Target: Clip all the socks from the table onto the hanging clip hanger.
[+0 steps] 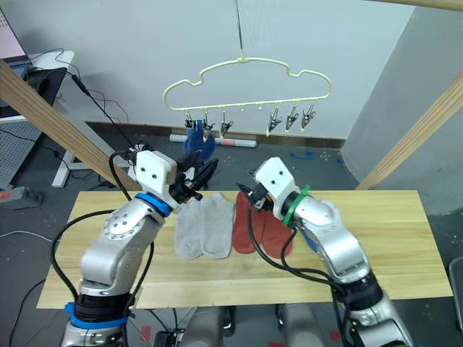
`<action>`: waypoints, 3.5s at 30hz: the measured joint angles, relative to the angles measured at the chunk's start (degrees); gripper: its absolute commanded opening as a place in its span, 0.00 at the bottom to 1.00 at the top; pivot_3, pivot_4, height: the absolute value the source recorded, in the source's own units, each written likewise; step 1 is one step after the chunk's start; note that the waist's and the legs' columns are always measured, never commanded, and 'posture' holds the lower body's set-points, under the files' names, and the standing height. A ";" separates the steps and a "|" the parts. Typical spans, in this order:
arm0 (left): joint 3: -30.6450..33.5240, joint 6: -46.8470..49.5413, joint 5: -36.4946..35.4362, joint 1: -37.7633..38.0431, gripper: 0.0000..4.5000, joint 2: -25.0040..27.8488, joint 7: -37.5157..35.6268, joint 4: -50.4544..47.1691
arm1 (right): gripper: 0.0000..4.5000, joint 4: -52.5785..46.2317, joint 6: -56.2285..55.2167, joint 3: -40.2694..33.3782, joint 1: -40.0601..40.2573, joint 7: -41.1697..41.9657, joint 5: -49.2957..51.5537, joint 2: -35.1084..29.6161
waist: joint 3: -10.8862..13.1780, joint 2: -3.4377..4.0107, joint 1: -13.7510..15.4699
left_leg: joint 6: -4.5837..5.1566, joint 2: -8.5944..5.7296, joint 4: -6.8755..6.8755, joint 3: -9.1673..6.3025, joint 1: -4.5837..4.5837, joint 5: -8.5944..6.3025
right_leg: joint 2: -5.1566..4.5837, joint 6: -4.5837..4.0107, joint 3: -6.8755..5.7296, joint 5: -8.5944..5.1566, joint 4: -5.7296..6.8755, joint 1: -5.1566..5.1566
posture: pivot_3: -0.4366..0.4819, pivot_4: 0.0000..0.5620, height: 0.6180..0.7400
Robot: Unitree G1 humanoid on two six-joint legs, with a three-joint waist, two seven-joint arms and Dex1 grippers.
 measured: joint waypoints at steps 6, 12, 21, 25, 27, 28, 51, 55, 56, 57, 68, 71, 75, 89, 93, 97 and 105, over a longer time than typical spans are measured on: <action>-0.79 -7.31 7.13 -2.36 0.52 -5.20 5.20 6.40 | 0.42 -9.09 7.64 -4.00 1.04 0.58 3.48 -4.50 | 0.07 0.01 -0.85 | 0.05 -0.05 0.04 0.01 0.02 0.02 | 0.00 -0.03 0.00 0.06 0.01 0.03 | 0.30 0.63 1.00; -0.77 -10.59 9.90 -4.86 0.52 -8.54 7.08 10.81 | 0.42 -11.85 11.64 -6.41 0.89 0.23 6.16 -6.14 | 0.17 -0.04 -1.07 | 0.07 -0.05 0.02 0.03 -0.02 0.01 | 0.00 -0.02 0.00 0.06 -0.06 0.03 | 0.29 0.64 1.00; 0.08 -13.08 12.46 -8.29 0.52 -10.95 10.67 15.63 | 0.42 -11.93 12.59 -7.02 0.85 -0.11 7.50 -6.73 | 0.58 -0.14 -1.09 | 0.09 -0.06 0.03 0.03 -0.04 0.00 | 0.00 -0.02 -0.01 0.05 -0.07 0.02 | 0.29 0.64 1.00; 0.47 -14.13 12.77 -9.02 0.52 -11.17 10.82 16.97 | 0.42 -11.93 12.60 -7.85 0.85 -0.14 7.95 -7.04 | 0.63 -0.16 -1.10 | 0.09 -0.06 0.04 0.03 -0.04 0.00 | 0.00 -0.02 -0.01 0.05 -0.08 0.02 | 0.29 0.64 1.00; 0.52 -14.32 13.01 -9.72 0.52 -11.53 11.04 17.76 | 0.42 -11.93 12.60 -7.92 0.85 -0.17 8.04 -7.06 | 0.68 -0.18 -1.10 | 0.09 -0.07 0.04 0.03 -0.04 0.00 | 0.00 -0.02 -0.01 0.05 -0.07 0.02 | 0.29 0.64 1.00; 0.52 -14.44 13.10 -10.12 0.52 -11.72 11.23 18.08 | 0.42 -11.93 12.61 -7.95 0.85 -0.19 8.10 -7.06 | 0.72 -0.19 -1.11 | 0.09 -0.07 0.04 0.03 -0.04 0.00 | 0.00 -0.02 -0.01 0.05 -0.07 0.03 | 0.29 0.64 1.00; 1.83 -18.50 14.32 -16.08 0.52 -13.60 14.57 25.94 | 0.42 -11.81 12.75 -9.10 0.78 -1.22 9.49 -7.79 | 0.79 -0.24 -1.17 | 0.09 -0.06 0.03 0.05 -0.06 0.00 | 0.00 -0.01 -0.02 0.05 -0.09 0.02 | 0.27 0.64 1.00; 1.84 -19.32 14.31 -16.63 0.40 -13.70 14.53 25.94 | 0.44 -11.81 12.81 -9.10 0.78 -1.23 9.87 -7.83 | 0.79 -0.24 -1.16 | 0.08 -0.07 0.03 0.05 -0.06 0.01 | 0.00 -0.01 -0.02 0.05 -0.09 0.02 | 0.27 0.64 1.00; 1.84 -19.43 14.31 -16.79 0.35 -13.73 14.54 25.94 | 0.44 -11.81 12.81 -9.10 0.78 -1.24 9.92 -7.84 | 0.79 -0.24 -1.17 | 0.08 -0.07 0.03 0.05 -0.05 0.01 | 0.00 -0.01 -0.01 0.05 -0.09 0.02 | 0.27 0.64 1.00; 1.83 -19.53 14.30 -16.85 0.28 -13.75 14.51 25.94 | 0.44 -11.81 12.81 -9.10 0.78 -1.24 9.95 -7.86 | 0.79 -0.24 -1.17 | 0.08 -0.07 0.03 0.06 -0.05 0.01 | 0.00 0.00 -0.01 0.04 -0.09 0.02 | 0.27 0.65 1.00; 1.72 -20.72 14.72 -16.84 0.04 -13.63 14.29 25.94 | 0.44 -11.82 12.81 -9.09 0.95 -1.37 10.30 -8.14 | 0.80 -0.24 -1.17 | 0.08 -0.06 0.03 0.05 -0.05 0.01 | 0.00 0.00 -0.02 0.04 -0.10 0.02 | 0.27 0.65 1.00; 1.72 -20.72 14.83 -16.83 0.04 -13.48 14.17 25.94 | 0.44 -11.81 12.81 -9.03 1.90 -1.48 10.21 -8.49 | 0.81 -0.24 -1.16 | 0.08 -0.06 0.02 0.06 -0.06 0.01 | 0.00 0.00 -0.01 0.04 -0.10 0.01 | 0.28 0.65 1.00; 1.72 -20.71 14.78 -16.76 0.04 -13.18 13.85 25.94 | 0.44 -11.79 12.91 -8.62 3.17 -2.76 8.85 -8.96 | 0.81 -0.24 -1.15 | 0.08 -0.06 0.02 0.05 -0.06 0.01 | 0.00 0.00 -0.02 0.04 -0.10 0.02 | 0.28 0.65 1.00; 2.15 -16.71 10.95 -16.54 0.04 -11.00 6.55 24.95 | 0.95 20.75 -3.17 -5.77 13.55 -23.61 -7.54 2.52 | 0.85 -0.21 -1.52 | -0.16 -0.03 0.00 0.24 0.05 0.14 | 0.03 0.29 0.15 -0.13 -0.04 -0.01 | 0.31 0.65 1.00; 2.63 -14.02 8.58 -16.54 0.04 -10.78 4.07 23.71 | 0.95 32.30 -10.11 -7.29 9.30 -23.59 -8.31 3.62 | 0.85 -0.21 -1.35 | -0.16 -0.04 0.00 0.27 0.05 0.15 | 0.01 0.08 0.19 0.01 -0.06 0.00 | 0.32 0.65 1.00; 2.78 -11.30 6.28 -16.45 0.04 -10.27 1.73 22.40 | 0.75 38.06 -13.46 -8.87 6.10 -22.18 -7.98 5.11 | 0.85 -0.21 -1.30 | -0.17 -0.02 -0.03 0.25 0.05 0.15 | 0.02 0.07 0.17 0.01 -0.06 0.00 | 0.33 0.65 1.00; 5.16 -2.01 -1.27 -16.64 0.04 -9.08 -1.41 18.53 | 0.10 38.16 -14.18 -9.05 7.11 -19.55 -6.83 6.67 | 0.85 -0.21 -0.98 | -0.17 -0.03 0.00 0.23 0.05 0.15 | 0.01 0.08 0.17 0.01 -0.05 0.02 | 0.34 0.64 1.00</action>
